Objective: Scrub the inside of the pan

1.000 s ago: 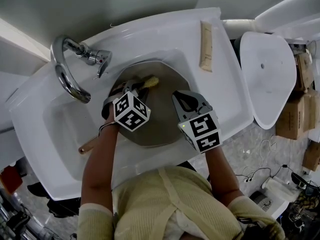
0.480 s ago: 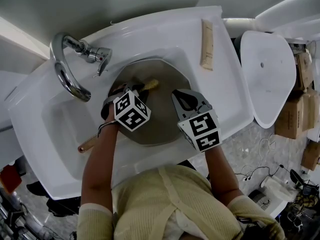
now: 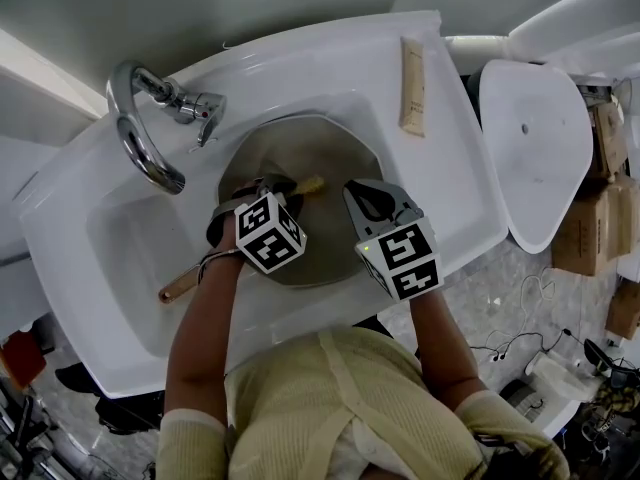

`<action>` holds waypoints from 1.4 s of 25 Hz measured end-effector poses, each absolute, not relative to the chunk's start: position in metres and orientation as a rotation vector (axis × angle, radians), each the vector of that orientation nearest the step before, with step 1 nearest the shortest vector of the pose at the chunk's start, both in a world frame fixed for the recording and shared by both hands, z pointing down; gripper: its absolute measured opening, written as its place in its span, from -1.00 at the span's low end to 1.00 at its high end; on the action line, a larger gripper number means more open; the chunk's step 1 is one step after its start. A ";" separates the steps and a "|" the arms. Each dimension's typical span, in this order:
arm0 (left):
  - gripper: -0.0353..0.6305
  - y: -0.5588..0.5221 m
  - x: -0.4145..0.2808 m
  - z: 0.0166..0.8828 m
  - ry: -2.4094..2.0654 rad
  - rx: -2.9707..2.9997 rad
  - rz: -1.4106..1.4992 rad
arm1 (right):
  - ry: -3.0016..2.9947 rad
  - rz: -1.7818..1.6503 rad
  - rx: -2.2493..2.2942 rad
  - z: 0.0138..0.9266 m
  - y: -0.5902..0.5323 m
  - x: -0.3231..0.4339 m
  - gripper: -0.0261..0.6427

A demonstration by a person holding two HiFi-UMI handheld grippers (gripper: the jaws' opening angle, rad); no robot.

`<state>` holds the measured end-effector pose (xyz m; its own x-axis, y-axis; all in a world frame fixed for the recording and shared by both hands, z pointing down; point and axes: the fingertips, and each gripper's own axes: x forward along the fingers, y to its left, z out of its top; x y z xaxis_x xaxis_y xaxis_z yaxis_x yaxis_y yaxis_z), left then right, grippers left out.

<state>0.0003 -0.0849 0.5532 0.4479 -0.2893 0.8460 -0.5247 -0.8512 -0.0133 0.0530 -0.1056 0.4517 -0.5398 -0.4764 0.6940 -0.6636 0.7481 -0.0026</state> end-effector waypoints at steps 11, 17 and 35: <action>-0.53 -0.065 0.011 0.558 -0.614 2.461 1.392 | -2.243 0.340 0.878 0.447 -0.100 0.060 -0.83; -0.53 -0.050 0.017 0.558 -0.521 2.466 1.420 | -2.241 0.338 0.878 0.445 -0.096 0.060 -0.83; -0.53 -0.001 0.031 0.556 -0.177 2.549 1.564 | -2.254 0.296 0.900 0.434 -0.087 0.059 -0.83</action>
<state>0.0306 -0.0007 0.5558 0.4509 -0.0237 0.8923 -0.1758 -0.9824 0.0628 0.0586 -0.0865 0.4338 -0.5276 -0.5217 0.6704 -0.6773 0.7347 0.0388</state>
